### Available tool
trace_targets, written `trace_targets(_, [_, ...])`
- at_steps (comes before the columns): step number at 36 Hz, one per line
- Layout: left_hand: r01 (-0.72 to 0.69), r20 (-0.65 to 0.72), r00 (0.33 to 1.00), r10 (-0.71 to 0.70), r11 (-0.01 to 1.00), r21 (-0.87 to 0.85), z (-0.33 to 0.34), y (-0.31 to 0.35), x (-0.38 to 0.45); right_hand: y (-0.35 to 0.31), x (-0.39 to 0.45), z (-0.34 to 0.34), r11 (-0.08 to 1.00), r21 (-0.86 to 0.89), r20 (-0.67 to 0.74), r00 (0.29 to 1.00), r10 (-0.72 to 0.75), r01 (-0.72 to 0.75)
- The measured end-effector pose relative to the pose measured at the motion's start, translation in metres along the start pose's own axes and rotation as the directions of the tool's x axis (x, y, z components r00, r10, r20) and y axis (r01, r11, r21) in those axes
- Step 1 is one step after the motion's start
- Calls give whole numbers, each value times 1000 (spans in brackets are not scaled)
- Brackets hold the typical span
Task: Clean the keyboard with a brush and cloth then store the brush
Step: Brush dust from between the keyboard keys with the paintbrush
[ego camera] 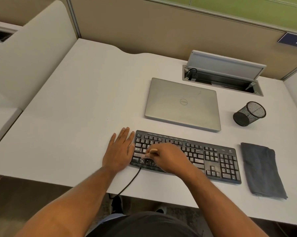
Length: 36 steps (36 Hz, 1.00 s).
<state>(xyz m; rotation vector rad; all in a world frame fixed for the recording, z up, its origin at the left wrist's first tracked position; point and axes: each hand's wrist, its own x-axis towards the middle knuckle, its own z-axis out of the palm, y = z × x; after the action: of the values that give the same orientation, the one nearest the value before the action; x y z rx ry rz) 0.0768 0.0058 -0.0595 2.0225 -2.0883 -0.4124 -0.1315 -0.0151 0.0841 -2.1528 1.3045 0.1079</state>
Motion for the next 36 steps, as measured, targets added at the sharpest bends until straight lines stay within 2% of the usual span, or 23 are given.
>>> trace_targets(6, [-2,-2,1000,2,1000,-3,0,0,0,30,-7,-20,970,-94,33,973,229,-226])
trace_targets(9, [-3,-1,1000,3,1000,1,0,0,0,39,-11,-34,954,-123,59,958,281,-273])
trace_targets(11, [-2,-3,1000,2,1000,6,1,-1,0,40,-11,-38,963,-50,85,960,267,-264])
trace_targets(14, [-1,-1,1000,1,1000,14,2,-1,0,28,-11,-38,949,231,82,976,203,-217])
trace_targets(16, [2,1,1000,-2,1000,24,2,-1,1,18,-8,-33,945,287,41,988,152,-158])
trace_targets(23, [1,2,1000,-1,1000,29,1,1,0,9,-4,-17,983,154,31,995,93,-97])
trace_targets(30, [-2,-11,1000,2,1000,1,2,-1,0,48,-16,-37,974,-90,67,975,214,-208])
trace_targets(34, [-3,-14,1000,3,1000,1,2,-1,0,63,-22,-45,960,-86,60,961,271,-265])
trace_targets(36, [-2,-17,1000,2,1000,2,2,-1,0,60,-23,-46,963,51,49,964,262,-264])
